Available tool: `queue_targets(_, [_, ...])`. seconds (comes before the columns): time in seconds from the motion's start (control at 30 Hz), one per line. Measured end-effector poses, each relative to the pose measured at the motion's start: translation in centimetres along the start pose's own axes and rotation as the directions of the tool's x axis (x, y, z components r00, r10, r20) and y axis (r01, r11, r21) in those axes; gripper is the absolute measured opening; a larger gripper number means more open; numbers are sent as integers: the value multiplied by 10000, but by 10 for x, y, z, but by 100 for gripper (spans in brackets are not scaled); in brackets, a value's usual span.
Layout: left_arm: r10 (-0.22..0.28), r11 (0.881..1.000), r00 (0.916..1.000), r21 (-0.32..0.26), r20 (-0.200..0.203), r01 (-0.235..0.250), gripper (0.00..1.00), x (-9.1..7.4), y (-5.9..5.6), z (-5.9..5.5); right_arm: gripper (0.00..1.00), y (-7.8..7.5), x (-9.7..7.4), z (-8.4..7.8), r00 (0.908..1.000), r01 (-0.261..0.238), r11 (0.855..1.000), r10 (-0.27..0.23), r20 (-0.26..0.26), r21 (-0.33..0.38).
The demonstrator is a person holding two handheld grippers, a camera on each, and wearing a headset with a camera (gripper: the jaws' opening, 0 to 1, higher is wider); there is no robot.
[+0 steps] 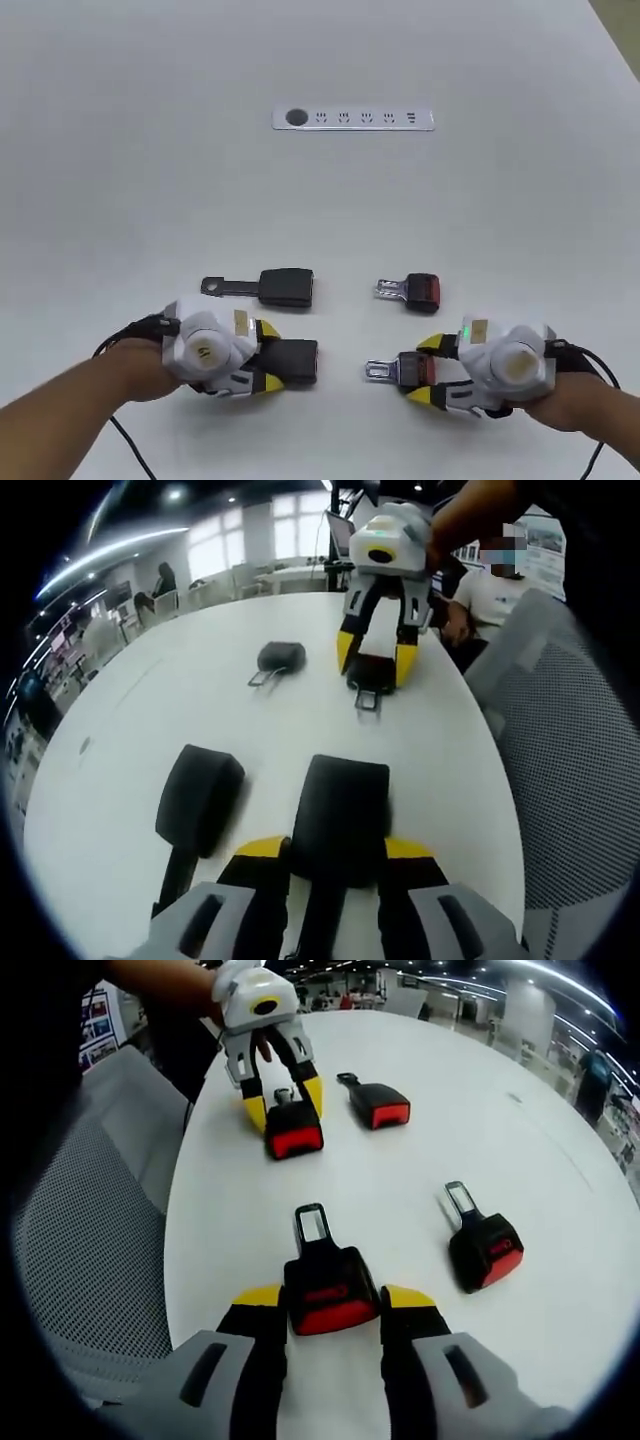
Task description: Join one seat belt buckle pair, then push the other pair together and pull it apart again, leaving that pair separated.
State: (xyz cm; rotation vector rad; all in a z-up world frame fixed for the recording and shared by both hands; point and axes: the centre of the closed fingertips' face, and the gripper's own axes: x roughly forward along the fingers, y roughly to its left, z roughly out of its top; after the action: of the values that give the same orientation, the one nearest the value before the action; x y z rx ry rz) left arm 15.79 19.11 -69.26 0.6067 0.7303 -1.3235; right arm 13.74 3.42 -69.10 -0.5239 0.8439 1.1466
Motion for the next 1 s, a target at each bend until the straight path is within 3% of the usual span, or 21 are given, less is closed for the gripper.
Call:
queue_targets(0.33, [-77, 10000, 9999, 22, -116, 78, 35, -2, 0, 2, 35, -3, 7, 0, 10000, 34, 10000, -33, 59, -26])
queue_targets(0.5, [-70, 10000, 9999, -2, -145, 70, 35, -3, 1, 1, 35, -3, 16, 17, 9999, -62, 9997, 65, 127, -232])
queue_targets(0.73, [-83, 10000, 9997, -19, -211, 83, 35, -4, 1, 1, 35, 3, 45, 34, 9998, -81, 9989, 89, 185, -458])
queue_targets(1.0, [-90, 10000, 9997, -28, -238, 90, 35, -5, -1, 1, 35, 8, 54, 48, 9993, -112, 9988, 129, 355, -483])
